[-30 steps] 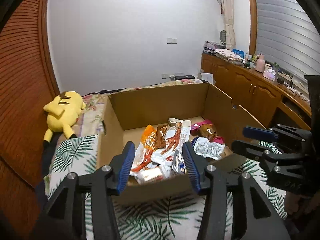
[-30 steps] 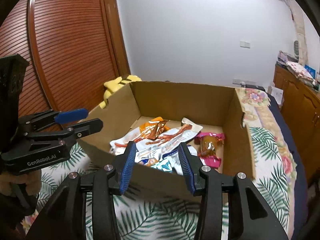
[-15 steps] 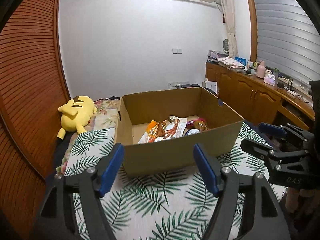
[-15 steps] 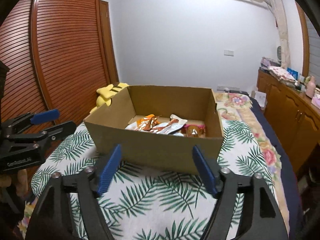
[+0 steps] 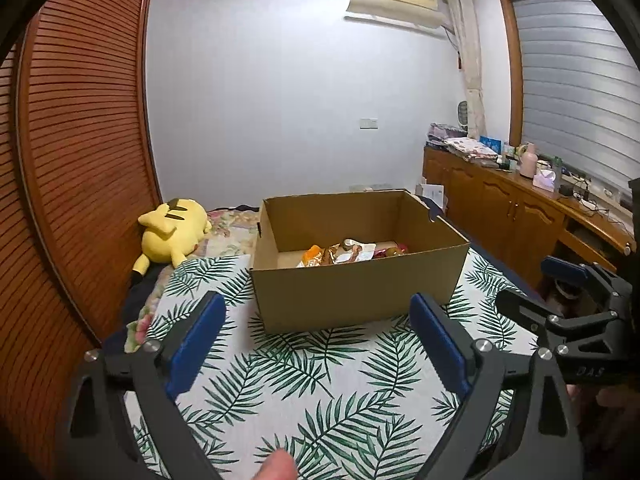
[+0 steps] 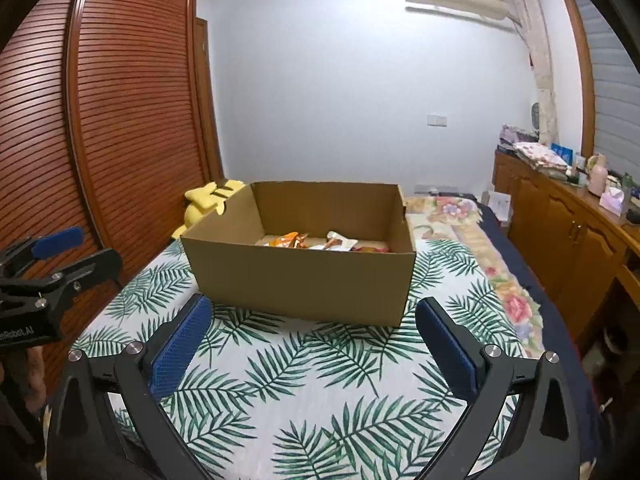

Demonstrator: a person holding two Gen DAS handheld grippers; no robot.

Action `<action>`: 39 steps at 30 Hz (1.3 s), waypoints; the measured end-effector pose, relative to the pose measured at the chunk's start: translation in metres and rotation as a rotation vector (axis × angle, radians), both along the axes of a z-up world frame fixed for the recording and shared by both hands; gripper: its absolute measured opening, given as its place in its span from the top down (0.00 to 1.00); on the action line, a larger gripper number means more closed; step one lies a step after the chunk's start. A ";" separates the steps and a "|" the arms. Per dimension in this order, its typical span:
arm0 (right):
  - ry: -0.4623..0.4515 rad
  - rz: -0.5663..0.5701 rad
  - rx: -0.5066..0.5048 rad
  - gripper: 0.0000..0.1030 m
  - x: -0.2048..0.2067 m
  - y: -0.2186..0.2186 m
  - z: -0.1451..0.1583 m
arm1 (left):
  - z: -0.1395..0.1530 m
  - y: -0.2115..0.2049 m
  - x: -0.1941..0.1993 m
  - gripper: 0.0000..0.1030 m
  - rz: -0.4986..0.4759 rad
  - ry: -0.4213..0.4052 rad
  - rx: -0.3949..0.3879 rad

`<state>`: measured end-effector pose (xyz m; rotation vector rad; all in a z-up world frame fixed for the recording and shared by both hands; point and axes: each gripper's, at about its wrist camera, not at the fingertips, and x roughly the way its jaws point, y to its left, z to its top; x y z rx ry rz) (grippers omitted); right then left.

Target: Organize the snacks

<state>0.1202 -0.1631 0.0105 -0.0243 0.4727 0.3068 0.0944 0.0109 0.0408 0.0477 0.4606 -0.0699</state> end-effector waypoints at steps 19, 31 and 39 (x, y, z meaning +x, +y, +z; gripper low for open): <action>-0.036 -0.095 -0.008 0.00 -0.028 -0.013 0.003 | -0.016 -0.002 -0.019 0.09 0.011 0.014 -0.007; -0.039 -0.111 -0.007 0.00 -0.029 -0.016 0.004 | -0.017 -0.001 -0.019 0.09 0.016 0.016 -0.006; -0.042 -0.114 -0.007 0.00 -0.029 -0.017 0.004 | -0.018 -0.001 -0.019 0.09 0.014 0.018 -0.007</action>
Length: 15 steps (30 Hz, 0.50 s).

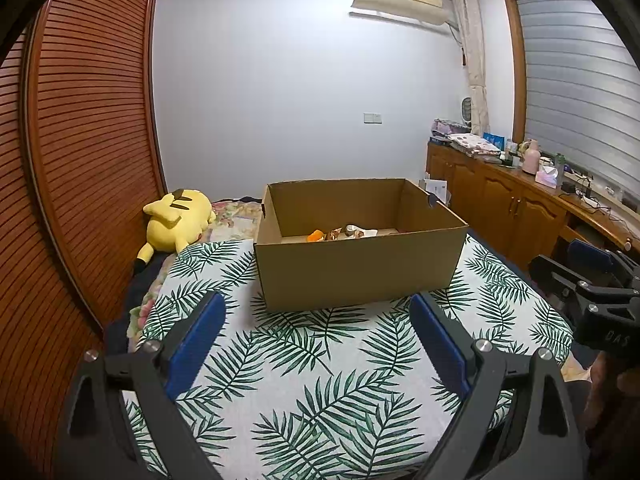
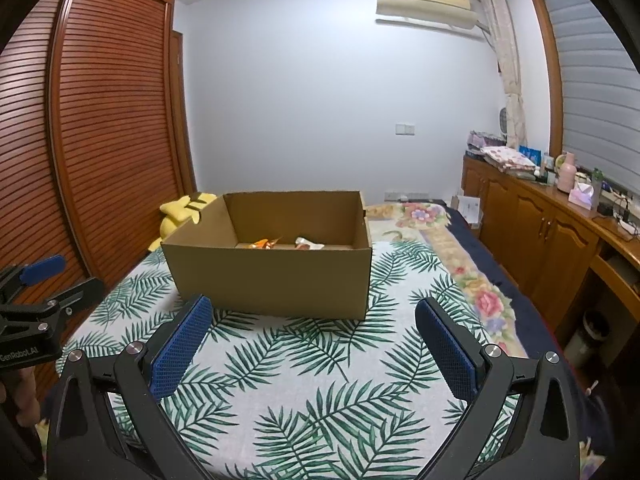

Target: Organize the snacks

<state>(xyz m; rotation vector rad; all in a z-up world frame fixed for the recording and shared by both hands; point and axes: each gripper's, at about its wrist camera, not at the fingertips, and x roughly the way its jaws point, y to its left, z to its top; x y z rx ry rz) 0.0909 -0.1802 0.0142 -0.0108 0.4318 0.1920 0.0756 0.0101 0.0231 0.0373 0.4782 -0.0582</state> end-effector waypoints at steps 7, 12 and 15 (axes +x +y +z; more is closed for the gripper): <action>0.000 0.001 -0.001 0.00 0.000 0.000 0.000 | 0.000 0.000 -0.001 0.09 0.001 -0.002 -0.003; -0.001 -0.001 -0.001 0.00 0.000 0.000 0.000 | 0.000 0.000 -0.001 0.08 0.001 -0.002 -0.004; -0.001 -0.001 0.000 0.00 0.000 0.000 0.000 | 0.001 -0.001 -0.001 0.08 0.001 -0.005 -0.004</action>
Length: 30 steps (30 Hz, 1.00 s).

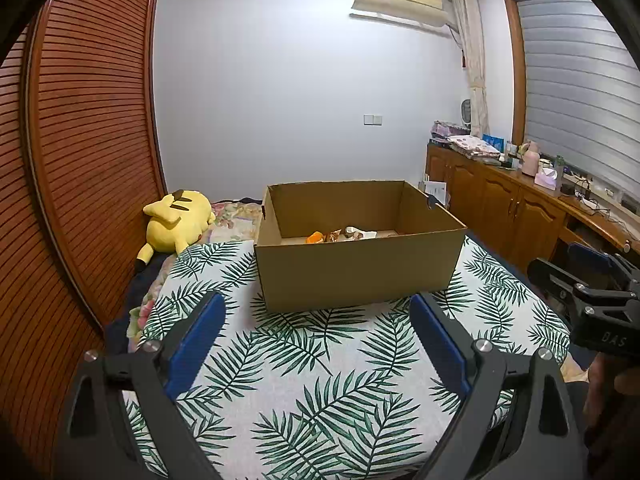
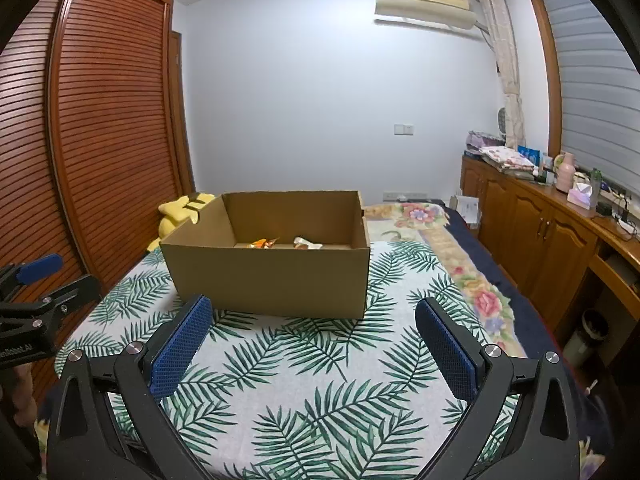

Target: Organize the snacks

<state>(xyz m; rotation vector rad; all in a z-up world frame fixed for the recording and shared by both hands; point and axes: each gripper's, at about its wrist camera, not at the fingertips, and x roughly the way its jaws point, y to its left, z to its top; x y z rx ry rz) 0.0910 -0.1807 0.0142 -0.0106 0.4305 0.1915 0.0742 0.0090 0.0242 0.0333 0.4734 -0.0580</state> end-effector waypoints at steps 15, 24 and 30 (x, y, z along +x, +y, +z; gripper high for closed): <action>0.001 -0.002 -0.002 0.00 0.000 0.000 0.000 | 0.001 0.000 -0.001 0.08 0.001 -0.002 0.001; 0.000 -0.004 -0.002 0.00 0.000 -0.001 0.000 | 0.001 0.000 -0.001 0.08 0.001 -0.001 -0.002; 0.000 -0.005 -0.002 0.00 0.000 0.000 0.000 | 0.002 0.001 -0.002 0.08 0.002 -0.004 -0.001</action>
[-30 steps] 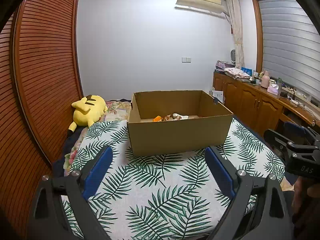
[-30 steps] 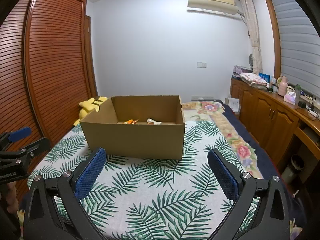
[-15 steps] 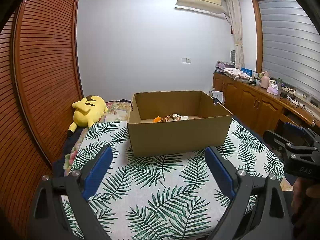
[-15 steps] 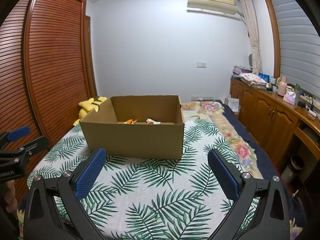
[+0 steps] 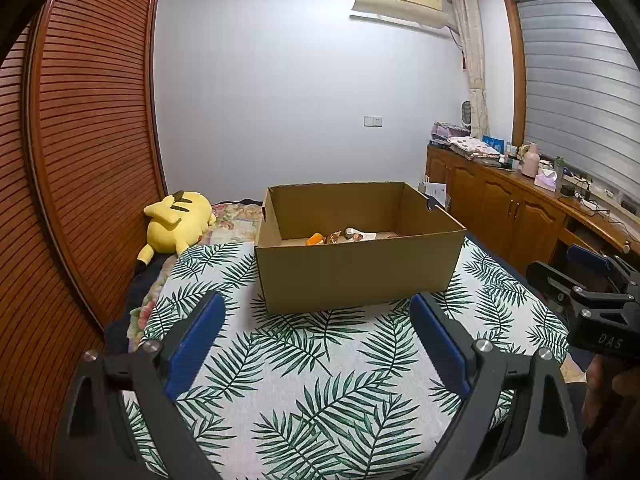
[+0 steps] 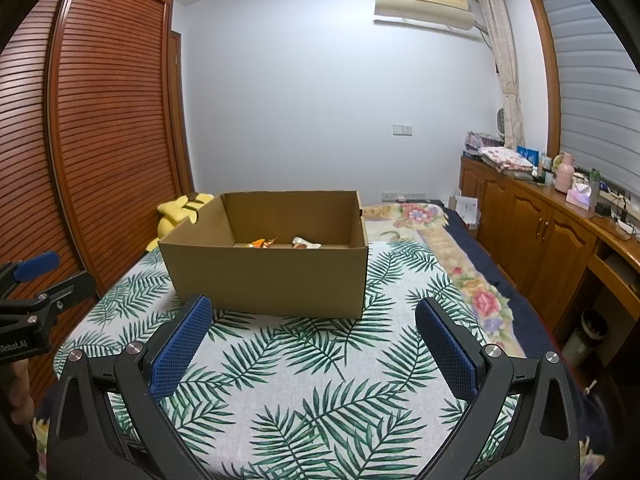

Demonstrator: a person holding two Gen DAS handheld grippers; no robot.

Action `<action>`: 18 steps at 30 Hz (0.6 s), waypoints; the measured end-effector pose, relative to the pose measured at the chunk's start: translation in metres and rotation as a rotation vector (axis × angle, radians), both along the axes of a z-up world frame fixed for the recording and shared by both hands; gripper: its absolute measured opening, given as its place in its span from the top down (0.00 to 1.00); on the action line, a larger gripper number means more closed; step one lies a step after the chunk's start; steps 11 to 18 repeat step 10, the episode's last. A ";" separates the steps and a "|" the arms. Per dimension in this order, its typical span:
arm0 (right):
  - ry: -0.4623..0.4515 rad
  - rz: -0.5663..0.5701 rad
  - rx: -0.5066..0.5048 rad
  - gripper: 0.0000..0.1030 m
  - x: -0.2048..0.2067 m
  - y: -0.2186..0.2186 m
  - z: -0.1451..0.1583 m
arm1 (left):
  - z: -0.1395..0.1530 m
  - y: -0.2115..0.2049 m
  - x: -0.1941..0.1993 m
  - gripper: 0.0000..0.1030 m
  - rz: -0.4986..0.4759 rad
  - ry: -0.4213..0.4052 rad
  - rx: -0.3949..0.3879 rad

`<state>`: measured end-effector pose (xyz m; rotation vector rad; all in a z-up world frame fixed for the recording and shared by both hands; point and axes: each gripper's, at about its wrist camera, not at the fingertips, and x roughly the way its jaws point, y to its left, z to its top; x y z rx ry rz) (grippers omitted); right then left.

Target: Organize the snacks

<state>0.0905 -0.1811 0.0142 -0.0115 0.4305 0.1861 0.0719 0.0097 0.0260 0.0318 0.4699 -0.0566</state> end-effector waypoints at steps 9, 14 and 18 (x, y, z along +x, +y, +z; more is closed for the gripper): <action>-0.001 0.001 0.000 0.00 0.000 0.000 0.000 | 0.001 0.000 0.000 0.08 0.000 0.001 0.000; 0.000 0.000 0.000 0.00 0.000 0.000 0.000 | 0.001 0.000 0.000 0.08 0.001 0.001 0.000; 0.000 0.000 0.000 0.00 0.000 0.000 0.000 | 0.001 0.000 0.000 0.08 0.001 0.001 0.000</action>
